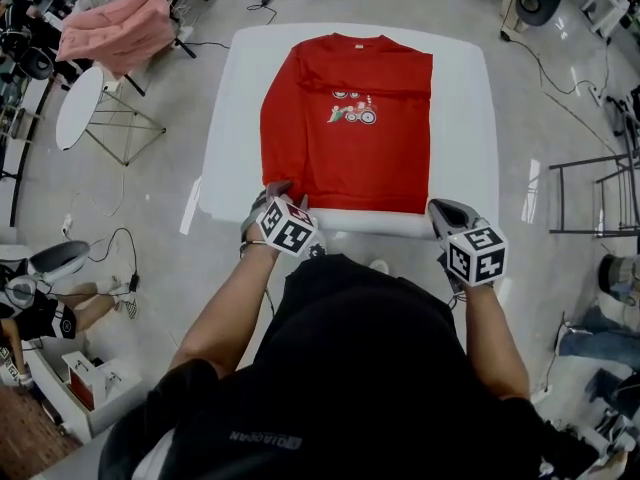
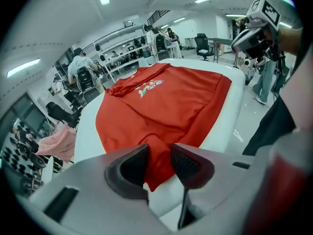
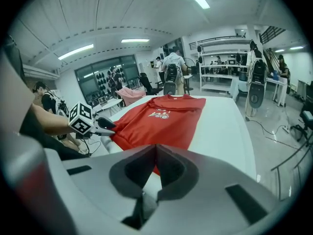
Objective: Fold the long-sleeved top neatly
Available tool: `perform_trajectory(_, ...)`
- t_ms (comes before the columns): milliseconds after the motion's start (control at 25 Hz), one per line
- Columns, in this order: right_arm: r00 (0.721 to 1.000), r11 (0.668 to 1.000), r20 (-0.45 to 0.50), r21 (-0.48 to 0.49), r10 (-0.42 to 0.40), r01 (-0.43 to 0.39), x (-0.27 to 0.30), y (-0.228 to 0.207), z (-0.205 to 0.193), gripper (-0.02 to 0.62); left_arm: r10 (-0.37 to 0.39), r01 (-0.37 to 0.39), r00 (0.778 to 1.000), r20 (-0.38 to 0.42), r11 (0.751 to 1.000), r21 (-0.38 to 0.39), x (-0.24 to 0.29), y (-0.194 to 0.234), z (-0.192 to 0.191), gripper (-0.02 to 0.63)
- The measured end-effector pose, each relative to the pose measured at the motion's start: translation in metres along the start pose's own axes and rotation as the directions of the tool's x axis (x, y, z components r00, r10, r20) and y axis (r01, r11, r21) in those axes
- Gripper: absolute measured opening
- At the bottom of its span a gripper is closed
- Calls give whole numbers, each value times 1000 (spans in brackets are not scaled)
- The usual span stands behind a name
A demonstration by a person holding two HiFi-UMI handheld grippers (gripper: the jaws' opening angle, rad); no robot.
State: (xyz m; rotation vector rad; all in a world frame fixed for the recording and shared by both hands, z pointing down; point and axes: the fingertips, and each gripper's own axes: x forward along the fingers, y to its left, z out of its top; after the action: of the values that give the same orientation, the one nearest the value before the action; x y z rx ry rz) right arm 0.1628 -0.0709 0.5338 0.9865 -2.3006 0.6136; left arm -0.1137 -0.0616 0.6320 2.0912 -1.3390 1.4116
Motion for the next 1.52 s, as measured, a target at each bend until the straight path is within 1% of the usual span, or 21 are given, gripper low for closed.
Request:
perform_trajectory(80, 1000, 1000, 2, 10, -6, 6, 0, 0, -2, 5, 5, -4, 1000, 10, 1000, -25, -1, 5, -3, 139)
perform_trajectory(120, 1000, 1000, 2, 15, -7, 7, 0, 0, -2, 5, 8, -7, 1000, 13, 999, -33, -2, 8, -5, 127)
perform_trajectory(160, 1000, 1000, 2, 18, -8, 8, 1, 0, -1, 5, 12, -11, 1000, 14, 999, -37, -4, 12, -6, 97)
perform_trajectory(200, 1000, 1000, 2, 19, -9, 9, 1, -1, 0, 5, 15, -14, 1000, 16, 999, -41, -6, 16, -8, 50)
perform_trajectory(320, 1000, 1000, 7, 11, -11, 11, 5, -2, 9, 5, 12, -7, 998, 54, 997, -80, -17, 31, -4, 38)
perform_trajectory(400, 1000, 1000, 13, 2, -3, 3, 11, 2, 17, 5, 14, 2, 994, 107, 990, -143, -31, 50, 2, 37)
perform_trajectory(480, 1000, 1000, 18, -4, 10, -9, 18, 5, 25, 5, 18, 24, 984, 177, 973, -230, -49, 74, 9, 37)
perform_trajectory(560, 1000, 1000, 21, -8, 19, -19, 24, 7, 32, 5, 35, 50, 968, 250, 944, -326, -66, 104, 16, 37)
perform_trajectory(600, 999, 1000, 23, -11, 23, -23, 26, 8, 35, 5, 50, 62, 958, 281, 925, -376, -75, 122, 18, 37)
perform_trajectory(680, 999, 999, 23, -21, 31, -30, 31, 12, 42, 5, 88, 83, 940, 330, 878, -471, -91, 163, 19, 37)
perform_trajectory(760, 999, 999, 23, -32, 36, -35, 35, 16, 49, 5, 127, 95, 925, 357, 835, -541, -104, 207, 19, 37)
perform_trajectory(840, 999, 998, 23, -44, 37, -36, 40, 18, 55, 5, 163, 89, 916, 365, 808, -583, -114, 251, 17, 37)
perform_trajectory(960, 999, 998, 28, -50, 34, -33, 44, 20, 63, 5, 221, 59, 909, 354, 770, -635, -129, 313, 11, 34)
perform_trajectory(1040, 999, 998, 36, -50, 28, -26, 48, 19, 72, 5, 251, 52, 902, 352, 745, -666, -136, 353, 12, 34)
perform_trajectory(1120, 999, 999, 38, -49, 19, -17, 54, 19, 80, 5, 262, 65, 899, 352, 714, -697, -137, 390, 13, 32)
perform_trajectory(1200, 999, 999, 37, -47, 12, -10, 60, 22, 84, 5, 239, 101, 902, 359, 692, -715, -134, 417, 13, 32)
perform_trajectory(1240, 999, 999, 36, -45, 8, -6, 63, 23, 87, 5, 221, 119, 905, 362, 687, -717, -132, 428, 15, 32)
perform_trajectory(1320, 999, 999, 36, -37, -2, 3, 68, 23, 92, 5, 193, 139, 911, 366, 690, -710, -128, 444, 21, 32)
perform_trajectory(1440, 999, 999, 35, -26, -17, 18, 75, 23, 100, 5, 173, 148, 912, 372, 707, -691, -125, 464, 31, 32)
perform_trajectory(1520, 999, 999, 33, -21, -30, 31, 78, 23, 104, 5, 158, 162, 908, 387, 721, -674, -125, 473, 39, 32)
